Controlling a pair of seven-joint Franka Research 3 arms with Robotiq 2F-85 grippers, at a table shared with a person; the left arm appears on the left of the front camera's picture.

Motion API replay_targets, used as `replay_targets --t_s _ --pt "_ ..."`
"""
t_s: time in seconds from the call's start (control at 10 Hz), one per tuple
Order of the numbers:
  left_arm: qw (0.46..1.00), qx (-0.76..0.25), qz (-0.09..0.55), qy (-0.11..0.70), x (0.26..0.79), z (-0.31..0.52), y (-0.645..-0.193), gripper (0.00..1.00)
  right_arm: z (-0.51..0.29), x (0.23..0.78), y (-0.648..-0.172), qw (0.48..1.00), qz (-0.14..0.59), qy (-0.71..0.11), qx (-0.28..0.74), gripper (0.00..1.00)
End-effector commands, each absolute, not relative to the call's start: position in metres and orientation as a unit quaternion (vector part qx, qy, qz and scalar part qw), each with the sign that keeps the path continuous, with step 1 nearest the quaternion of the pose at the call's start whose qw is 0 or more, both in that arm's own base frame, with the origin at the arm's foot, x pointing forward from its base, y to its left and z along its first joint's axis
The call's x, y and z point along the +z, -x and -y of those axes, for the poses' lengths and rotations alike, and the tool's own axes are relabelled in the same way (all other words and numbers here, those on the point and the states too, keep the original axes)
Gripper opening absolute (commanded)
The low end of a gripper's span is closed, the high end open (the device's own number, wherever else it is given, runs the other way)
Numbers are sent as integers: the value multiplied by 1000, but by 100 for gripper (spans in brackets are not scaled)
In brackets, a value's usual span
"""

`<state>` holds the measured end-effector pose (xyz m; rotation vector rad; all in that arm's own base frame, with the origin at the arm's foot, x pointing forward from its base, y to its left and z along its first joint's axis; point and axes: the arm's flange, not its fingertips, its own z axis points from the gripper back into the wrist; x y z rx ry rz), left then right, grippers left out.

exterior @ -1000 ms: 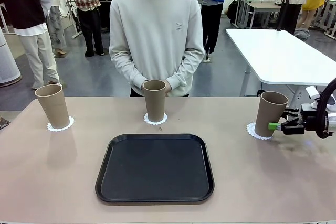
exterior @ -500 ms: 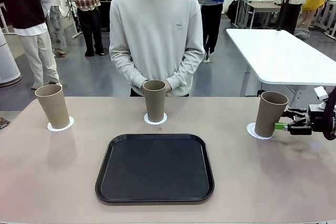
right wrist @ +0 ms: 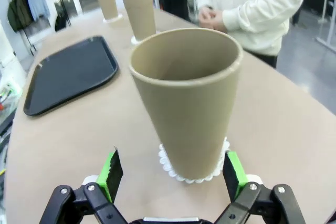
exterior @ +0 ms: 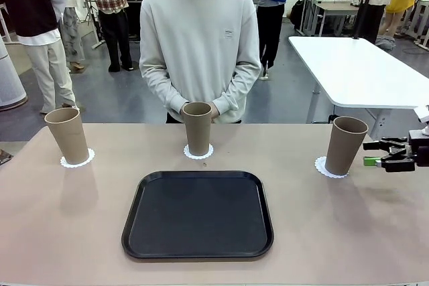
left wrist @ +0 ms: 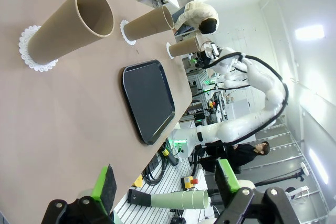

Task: Place coasters on the table and set cups on them.
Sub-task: Take one Reusable plastic cup from the Flat Tray and place it on a coaster set by the human.

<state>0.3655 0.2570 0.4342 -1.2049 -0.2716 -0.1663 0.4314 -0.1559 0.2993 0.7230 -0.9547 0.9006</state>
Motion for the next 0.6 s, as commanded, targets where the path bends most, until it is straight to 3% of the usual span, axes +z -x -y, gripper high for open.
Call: replay_targets --t_s 0.0,0.2,0.5 --pt "811 -77 130 565 436 -258 -365 100 122 369 -401 804 334 -284 403 100" --pt "811 -77 130 565 436 -258 -365 100 112 418 -385 858 261 -212 389 100" --pt "811 -77 130 565 436 -258 -365 100 86 473 -379 876 224 -166 394 100"
